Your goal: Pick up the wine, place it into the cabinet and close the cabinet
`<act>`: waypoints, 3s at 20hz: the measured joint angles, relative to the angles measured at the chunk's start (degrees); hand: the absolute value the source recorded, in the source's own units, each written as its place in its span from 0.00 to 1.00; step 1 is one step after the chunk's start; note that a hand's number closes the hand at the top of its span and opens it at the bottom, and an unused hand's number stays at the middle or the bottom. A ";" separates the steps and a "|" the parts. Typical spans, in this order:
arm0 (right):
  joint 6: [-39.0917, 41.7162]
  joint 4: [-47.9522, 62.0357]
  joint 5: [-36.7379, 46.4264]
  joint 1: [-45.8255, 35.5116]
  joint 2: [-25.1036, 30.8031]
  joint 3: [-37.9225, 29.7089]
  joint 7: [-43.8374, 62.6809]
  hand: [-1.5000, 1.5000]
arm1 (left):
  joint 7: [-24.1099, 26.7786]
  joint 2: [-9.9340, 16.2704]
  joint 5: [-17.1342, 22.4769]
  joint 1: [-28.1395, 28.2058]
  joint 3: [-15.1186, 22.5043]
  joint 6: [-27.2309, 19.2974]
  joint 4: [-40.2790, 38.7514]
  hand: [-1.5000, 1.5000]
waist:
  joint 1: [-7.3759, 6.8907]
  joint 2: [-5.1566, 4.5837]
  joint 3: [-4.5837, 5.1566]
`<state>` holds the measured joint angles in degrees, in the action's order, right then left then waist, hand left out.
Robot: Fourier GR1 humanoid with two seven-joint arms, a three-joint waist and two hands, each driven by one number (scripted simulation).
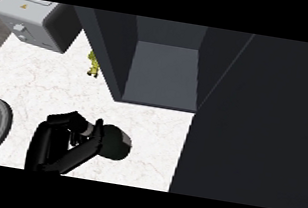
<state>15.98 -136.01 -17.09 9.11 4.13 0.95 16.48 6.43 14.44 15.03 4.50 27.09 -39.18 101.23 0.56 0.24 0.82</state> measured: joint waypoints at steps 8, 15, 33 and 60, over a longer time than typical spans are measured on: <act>-1.41 -0.88 0.08 -0.12 0.36 1.51 2.45 0.00 | 19.64 0.82 12.94 3.99 -8.43 24.53 -11.90 1.00 | -0.17 -0.14 -0.56; -1.51 -0.91 0.01 -0.70 0.90 -0.48 2.91 0.00 | 19.56 -0.91 11.52 3.65 -8.84 27.15 -11.16 1.00 | -0.37 -0.13 -0.80; -1.62 -0.35 -1.40 -3.55 2.38 -6.05 4.72 0.00 | 3.92 -9.55 2.03 -9.32 -6.41 18.52 -8.06 1.00 | -0.13 -0.17 -0.84; 2.20 1.68 -6.24 -5.12 3.39 -12.63 3.82 0.00 | 15.35 -14.44 3.89 -34.84 -5.60 6.64 -44.06 1.00 | 0.22 -0.19 -0.83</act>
<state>18.18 -134.33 -23.33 3.99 7.52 -11.68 20.30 21.78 0.00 18.92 -30.34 21.48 -32.54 57.17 0.78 0.05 -0.01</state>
